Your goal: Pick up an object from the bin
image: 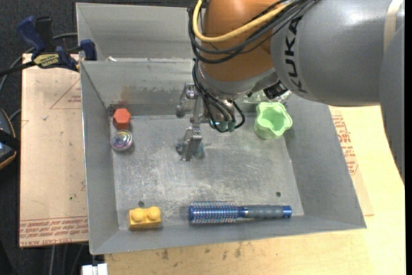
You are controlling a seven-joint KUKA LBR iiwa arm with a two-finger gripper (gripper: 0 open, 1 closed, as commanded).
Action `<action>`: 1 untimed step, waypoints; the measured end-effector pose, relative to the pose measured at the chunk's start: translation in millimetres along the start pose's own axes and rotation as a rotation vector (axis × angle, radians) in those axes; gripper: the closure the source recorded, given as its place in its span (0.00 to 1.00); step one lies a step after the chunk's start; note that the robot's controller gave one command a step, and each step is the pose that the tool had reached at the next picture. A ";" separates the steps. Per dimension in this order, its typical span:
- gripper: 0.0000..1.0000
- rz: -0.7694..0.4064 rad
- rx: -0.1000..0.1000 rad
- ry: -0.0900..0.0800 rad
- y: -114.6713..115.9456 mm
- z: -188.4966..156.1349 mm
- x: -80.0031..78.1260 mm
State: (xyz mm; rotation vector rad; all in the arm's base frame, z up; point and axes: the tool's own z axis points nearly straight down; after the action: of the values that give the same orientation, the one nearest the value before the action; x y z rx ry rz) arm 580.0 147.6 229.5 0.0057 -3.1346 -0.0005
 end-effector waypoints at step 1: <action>0.00 -0.142 -0.004 -0.014 -75.3 157.7 -14.0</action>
Offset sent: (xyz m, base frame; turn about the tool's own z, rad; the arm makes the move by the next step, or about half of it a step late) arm 0.0102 -0.0761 -0.1595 -0.1455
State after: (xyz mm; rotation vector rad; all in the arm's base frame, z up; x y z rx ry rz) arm 593.1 72.4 71.6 0.2298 -3.1404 -0.0075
